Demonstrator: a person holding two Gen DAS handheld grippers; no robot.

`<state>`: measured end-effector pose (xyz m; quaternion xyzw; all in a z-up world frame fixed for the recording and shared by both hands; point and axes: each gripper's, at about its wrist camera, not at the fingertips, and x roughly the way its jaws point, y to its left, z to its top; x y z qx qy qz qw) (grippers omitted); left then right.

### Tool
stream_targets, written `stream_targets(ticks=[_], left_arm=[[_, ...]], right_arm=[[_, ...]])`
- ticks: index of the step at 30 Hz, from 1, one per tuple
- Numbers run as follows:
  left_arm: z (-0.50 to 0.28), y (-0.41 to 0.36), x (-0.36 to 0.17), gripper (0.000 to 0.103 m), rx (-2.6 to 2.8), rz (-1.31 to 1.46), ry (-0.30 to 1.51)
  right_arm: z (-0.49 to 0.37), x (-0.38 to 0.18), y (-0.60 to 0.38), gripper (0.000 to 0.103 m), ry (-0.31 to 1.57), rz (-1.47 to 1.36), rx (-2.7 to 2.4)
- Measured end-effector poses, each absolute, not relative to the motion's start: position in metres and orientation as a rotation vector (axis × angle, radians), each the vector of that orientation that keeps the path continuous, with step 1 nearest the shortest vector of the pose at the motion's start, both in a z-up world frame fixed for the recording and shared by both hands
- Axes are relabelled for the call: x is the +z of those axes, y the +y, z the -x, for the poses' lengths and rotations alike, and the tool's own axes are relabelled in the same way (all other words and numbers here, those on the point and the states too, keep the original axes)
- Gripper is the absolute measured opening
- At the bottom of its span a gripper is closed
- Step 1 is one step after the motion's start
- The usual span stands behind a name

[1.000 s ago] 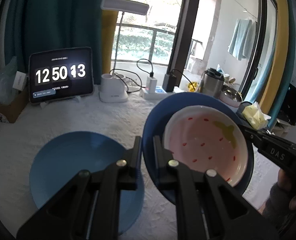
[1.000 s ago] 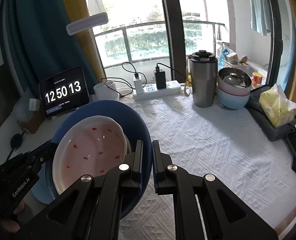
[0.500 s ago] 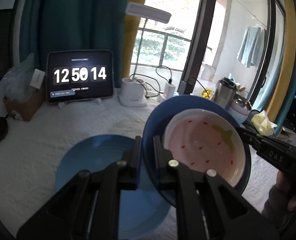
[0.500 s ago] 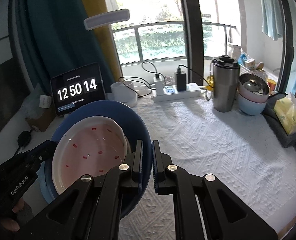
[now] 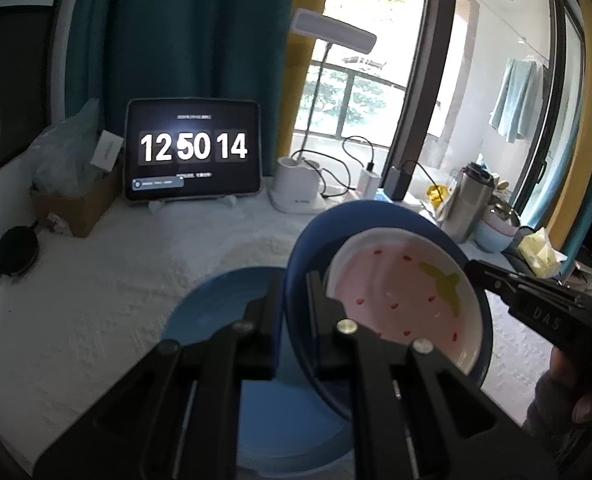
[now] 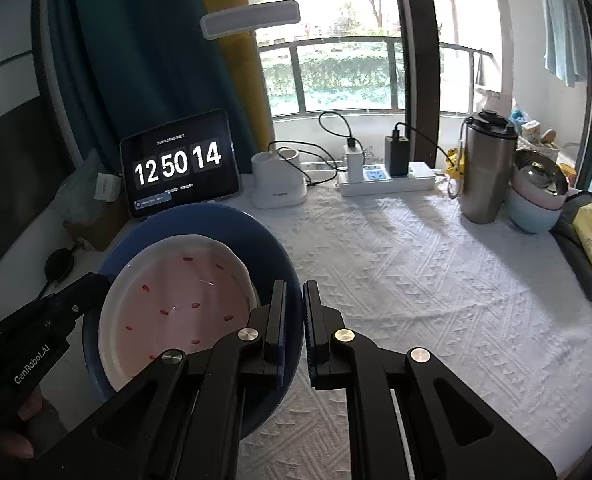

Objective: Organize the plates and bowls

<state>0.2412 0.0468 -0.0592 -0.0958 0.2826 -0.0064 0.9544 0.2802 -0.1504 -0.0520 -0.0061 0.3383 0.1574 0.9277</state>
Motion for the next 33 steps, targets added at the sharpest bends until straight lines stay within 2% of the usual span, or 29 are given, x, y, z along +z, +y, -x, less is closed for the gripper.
stream_targets(ticks=[33], left_arm=[[-0.249, 0.090, -0.081, 0.009, 0.048, 0.204, 0.611]], right_arm=[[-0.299, -0.080, -0.100, 0.009, 0.797, 0.064, 0.375]])
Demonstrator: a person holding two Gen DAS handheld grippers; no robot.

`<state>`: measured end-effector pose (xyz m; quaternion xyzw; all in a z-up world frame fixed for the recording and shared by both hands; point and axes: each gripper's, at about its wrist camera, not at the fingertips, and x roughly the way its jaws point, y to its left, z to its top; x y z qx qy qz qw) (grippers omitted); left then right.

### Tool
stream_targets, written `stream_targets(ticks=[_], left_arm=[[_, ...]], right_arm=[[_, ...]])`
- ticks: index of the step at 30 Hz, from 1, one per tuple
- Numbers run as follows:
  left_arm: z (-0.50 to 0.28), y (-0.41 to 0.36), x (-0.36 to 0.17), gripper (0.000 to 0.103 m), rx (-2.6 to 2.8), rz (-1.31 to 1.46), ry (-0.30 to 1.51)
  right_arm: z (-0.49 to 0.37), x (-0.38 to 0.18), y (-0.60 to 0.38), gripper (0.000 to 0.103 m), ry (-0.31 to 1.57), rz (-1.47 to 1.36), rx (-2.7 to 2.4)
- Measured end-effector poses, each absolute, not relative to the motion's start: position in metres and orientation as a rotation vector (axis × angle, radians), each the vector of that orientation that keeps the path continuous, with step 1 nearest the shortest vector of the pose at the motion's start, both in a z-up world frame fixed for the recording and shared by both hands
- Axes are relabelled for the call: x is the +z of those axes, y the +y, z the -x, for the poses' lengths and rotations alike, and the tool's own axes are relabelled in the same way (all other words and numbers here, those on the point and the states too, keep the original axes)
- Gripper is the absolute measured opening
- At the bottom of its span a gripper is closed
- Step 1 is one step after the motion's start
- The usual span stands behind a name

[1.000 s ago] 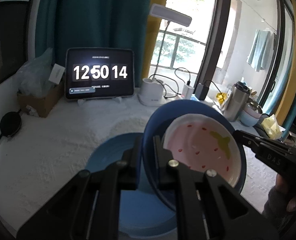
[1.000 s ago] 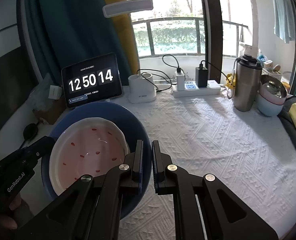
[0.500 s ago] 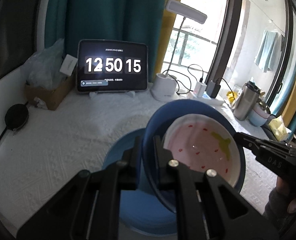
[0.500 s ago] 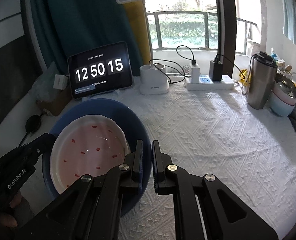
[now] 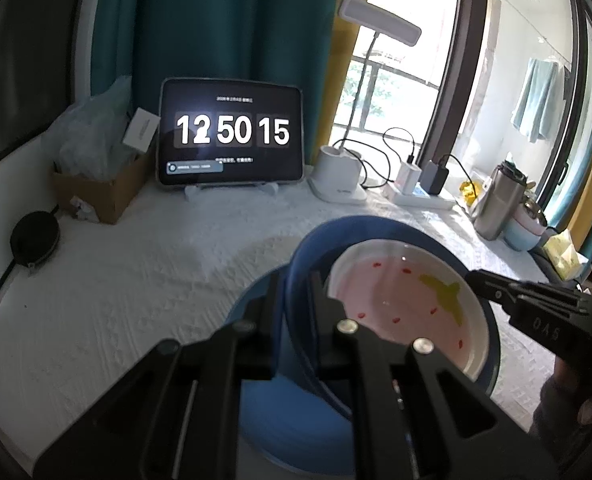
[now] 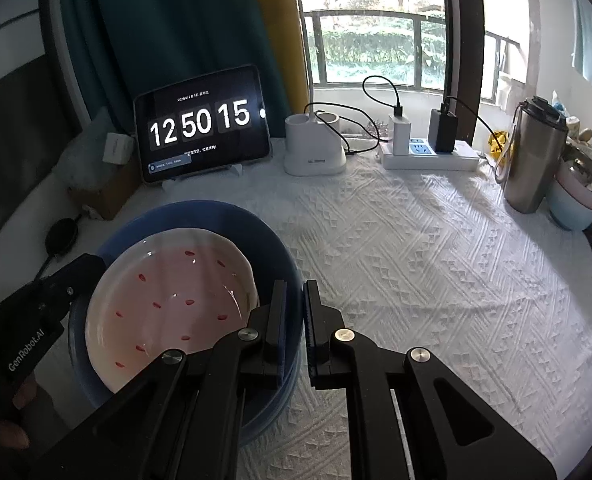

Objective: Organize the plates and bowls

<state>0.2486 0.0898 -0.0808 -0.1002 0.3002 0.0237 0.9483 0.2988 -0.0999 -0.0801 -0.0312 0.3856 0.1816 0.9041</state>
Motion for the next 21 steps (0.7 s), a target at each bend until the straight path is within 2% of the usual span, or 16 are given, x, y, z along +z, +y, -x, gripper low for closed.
stream_targets(ticks=[13, 21], left_arm=[[-0.249, 0.098, -0.081, 0.010, 0.064, 0.192, 0.620], [-0.250, 0.102, -0.084, 0.011, 0.075, 0.165, 0.639]], right_arm=[[-0.300, -0.081, -0.092, 0.010, 0.792, 0.068, 0.405], [-0.298, -0.081, -0.085, 0.017, 0.782, 0.059, 0.424]])
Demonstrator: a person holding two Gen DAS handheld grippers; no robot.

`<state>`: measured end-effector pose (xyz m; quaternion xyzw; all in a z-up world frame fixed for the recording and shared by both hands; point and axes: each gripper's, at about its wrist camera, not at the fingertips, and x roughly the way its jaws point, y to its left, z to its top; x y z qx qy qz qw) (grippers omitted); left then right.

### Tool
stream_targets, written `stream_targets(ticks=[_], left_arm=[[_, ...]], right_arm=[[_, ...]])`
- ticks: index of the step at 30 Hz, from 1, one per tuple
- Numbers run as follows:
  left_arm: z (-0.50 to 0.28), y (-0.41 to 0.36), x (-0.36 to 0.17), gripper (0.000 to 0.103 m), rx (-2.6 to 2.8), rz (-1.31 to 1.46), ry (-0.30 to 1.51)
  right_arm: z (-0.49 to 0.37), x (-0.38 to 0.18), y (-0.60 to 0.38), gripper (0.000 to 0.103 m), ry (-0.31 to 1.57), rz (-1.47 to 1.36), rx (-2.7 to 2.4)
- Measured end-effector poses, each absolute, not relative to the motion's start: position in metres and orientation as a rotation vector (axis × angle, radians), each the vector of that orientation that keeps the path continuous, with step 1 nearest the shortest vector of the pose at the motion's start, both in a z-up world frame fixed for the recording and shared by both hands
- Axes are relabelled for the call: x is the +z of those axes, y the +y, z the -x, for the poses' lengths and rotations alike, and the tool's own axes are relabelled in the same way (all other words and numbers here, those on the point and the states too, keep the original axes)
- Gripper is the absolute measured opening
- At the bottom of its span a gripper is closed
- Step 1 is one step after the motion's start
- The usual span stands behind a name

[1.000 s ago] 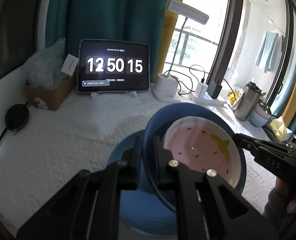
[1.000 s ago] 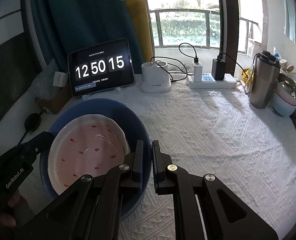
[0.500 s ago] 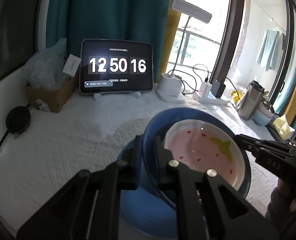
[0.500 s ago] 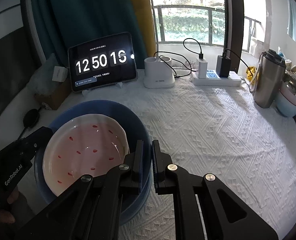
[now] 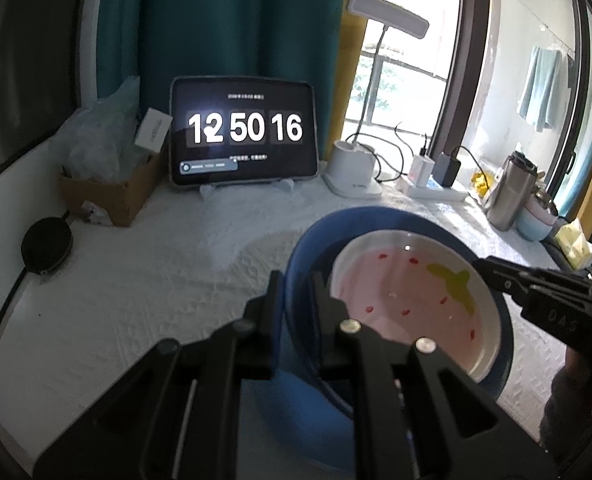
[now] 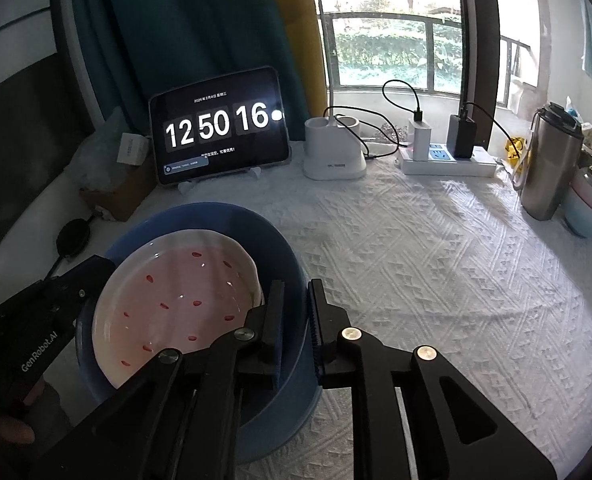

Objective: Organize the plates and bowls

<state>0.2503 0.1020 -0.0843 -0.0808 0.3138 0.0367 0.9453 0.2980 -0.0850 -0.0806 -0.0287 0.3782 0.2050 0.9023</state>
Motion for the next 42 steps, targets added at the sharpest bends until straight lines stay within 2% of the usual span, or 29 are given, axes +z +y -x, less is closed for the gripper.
stream_targets(ticks=[2, 18, 21, 29, 35, 39, 42], left_arm=[[-0.251, 0.104, -0.085, 0.011, 0.069, 0.174, 0.643], [-0.248, 0.103, -0.085, 0.014, 0.094, 0.149, 0.649], [-0.245, 0.099, -0.084, 0.017, 0.100, 0.138, 0.642], [-0.237, 0.096, -0.082, 0.021, 0.119, 0.111, 0.629], [-0.228, 0.095, -0.079, 0.030, 0.150, 0.111, 0.616], [-0.220, 0.097, -0.077, 0.044, 0.179, 0.115, 0.604], [-0.216, 0.098, -0.076, 0.047, 0.181, 0.130, 0.609]], right_arm=[[-0.298, -0.080, -0.083, 0.020, 0.781, 0.054, 0.430], [-0.299, -0.083, -0.083, 0.021, 0.806, 0.036, 0.427], [-0.297, -0.084, -0.085, 0.022, 0.811, 0.040, 0.429], [-0.291, -0.087, -0.092, 0.032, 0.827, 0.046, 0.411], [-0.283, -0.084, -0.097, 0.036, 0.817, 0.047, 0.411], [-0.276, -0.081, -0.102, 0.038, 0.807, 0.041, 0.410], [-0.271, -0.080, -0.105, 0.039, 0.801, 0.040, 0.407]])
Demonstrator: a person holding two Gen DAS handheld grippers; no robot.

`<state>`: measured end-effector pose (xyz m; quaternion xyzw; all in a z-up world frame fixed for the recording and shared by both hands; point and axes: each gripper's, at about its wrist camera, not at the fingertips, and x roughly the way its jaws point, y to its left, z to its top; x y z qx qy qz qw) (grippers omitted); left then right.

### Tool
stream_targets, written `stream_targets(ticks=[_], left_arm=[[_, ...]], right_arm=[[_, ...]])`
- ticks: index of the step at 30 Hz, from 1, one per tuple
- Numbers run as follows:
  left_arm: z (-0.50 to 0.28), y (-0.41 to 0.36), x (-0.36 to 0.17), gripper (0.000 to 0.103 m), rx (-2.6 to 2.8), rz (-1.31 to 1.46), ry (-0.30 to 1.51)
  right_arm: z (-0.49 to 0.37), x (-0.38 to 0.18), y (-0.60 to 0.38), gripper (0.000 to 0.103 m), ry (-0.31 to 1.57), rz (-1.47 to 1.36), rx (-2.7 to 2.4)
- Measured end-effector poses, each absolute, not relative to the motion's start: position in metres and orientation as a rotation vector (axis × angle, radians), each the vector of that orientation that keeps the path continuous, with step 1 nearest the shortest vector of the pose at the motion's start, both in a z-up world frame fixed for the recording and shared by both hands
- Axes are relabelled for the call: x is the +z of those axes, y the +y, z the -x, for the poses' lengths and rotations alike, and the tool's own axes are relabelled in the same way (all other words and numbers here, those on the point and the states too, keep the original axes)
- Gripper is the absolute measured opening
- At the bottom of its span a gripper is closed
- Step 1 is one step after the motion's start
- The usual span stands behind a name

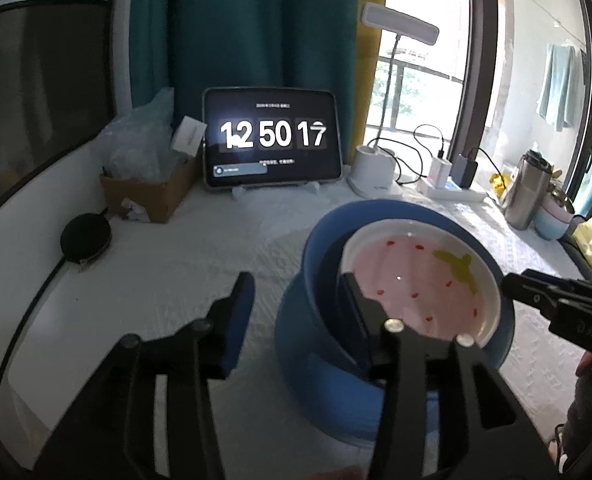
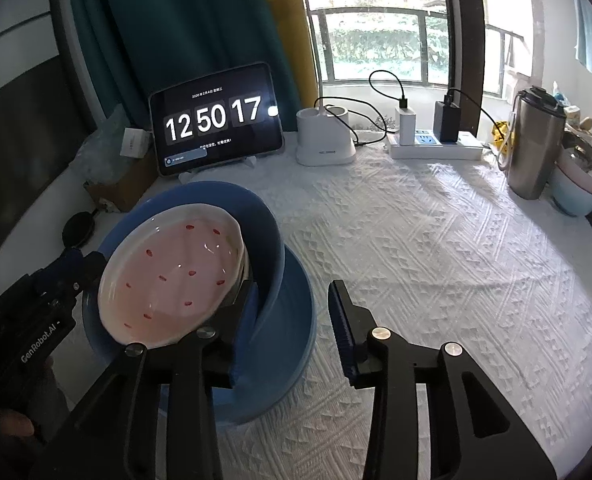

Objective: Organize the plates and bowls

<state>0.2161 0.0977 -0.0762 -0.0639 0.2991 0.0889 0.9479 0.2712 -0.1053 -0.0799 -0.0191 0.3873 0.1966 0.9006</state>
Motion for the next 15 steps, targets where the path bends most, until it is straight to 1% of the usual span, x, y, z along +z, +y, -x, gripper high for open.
stream_targets(ticks=[2, 3, 4, 15], left_arm=[[-0.213, 0.097, -0.076, 0.059, 0.183, 0.138, 0.609], [-0.212, 0.096, -0.075, 0.072, 0.179, 0.143, 0.608], [-0.210, 0.095, -0.075, 0.077, 0.176, 0.145, 0.605], [-0.185, 0.074, -0.068, 0.080, 0.120, 0.172, 0.558]], right_arm=[[-0.268, -0.079, -0.108, 0.042, 0.799, 0.034, 0.406], [-0.265, -0.079, -0.109, 0.043, 0.796, 0.033, 0.405], [-0.263, -0.078, -0.110, 0.043, 0.793, 0.033, 0.404], [-0.243, -0.076, -0.128, 0.044, 0.776, 0.034, 0.374]])
